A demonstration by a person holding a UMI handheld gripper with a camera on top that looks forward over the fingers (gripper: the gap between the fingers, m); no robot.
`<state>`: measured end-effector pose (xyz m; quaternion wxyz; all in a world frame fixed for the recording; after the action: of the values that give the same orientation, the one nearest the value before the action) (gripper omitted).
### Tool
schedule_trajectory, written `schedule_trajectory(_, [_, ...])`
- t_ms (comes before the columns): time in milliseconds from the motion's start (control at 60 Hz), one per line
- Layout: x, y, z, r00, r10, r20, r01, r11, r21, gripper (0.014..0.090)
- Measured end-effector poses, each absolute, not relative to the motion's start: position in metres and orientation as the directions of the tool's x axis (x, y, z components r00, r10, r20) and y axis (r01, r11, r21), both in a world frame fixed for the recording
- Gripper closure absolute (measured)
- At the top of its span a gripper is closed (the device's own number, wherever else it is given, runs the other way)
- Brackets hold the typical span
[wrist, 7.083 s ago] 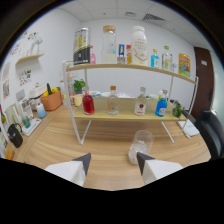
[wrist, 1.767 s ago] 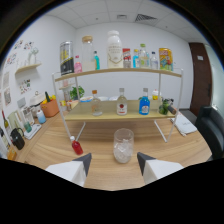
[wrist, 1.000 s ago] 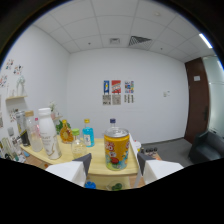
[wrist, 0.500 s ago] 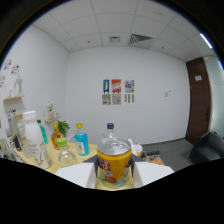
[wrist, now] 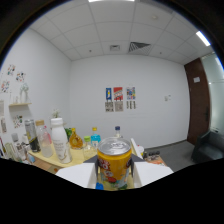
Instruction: Make me a cup of Vodka Sunrise.
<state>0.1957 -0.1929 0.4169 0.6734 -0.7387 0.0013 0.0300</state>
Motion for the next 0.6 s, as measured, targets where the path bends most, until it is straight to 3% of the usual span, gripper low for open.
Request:
schedule_trajectory(100, [0.177, -0.219, 0.379, 0.997, 0.052, -0.064, -0.056, -0.142, -0.988, 0.0545])
schedule_trajectory(350, [0.123, -0.245, 0.237, 0.991, 0.059, -0.122, -0.097, -0.322, -0.942, 0.0545])
schedule_trajectory(600, [0.104, -0.237, 0.179, 0.997, 0.058, 0.049, 0.067, -0.387, -0.920, 0.0545])
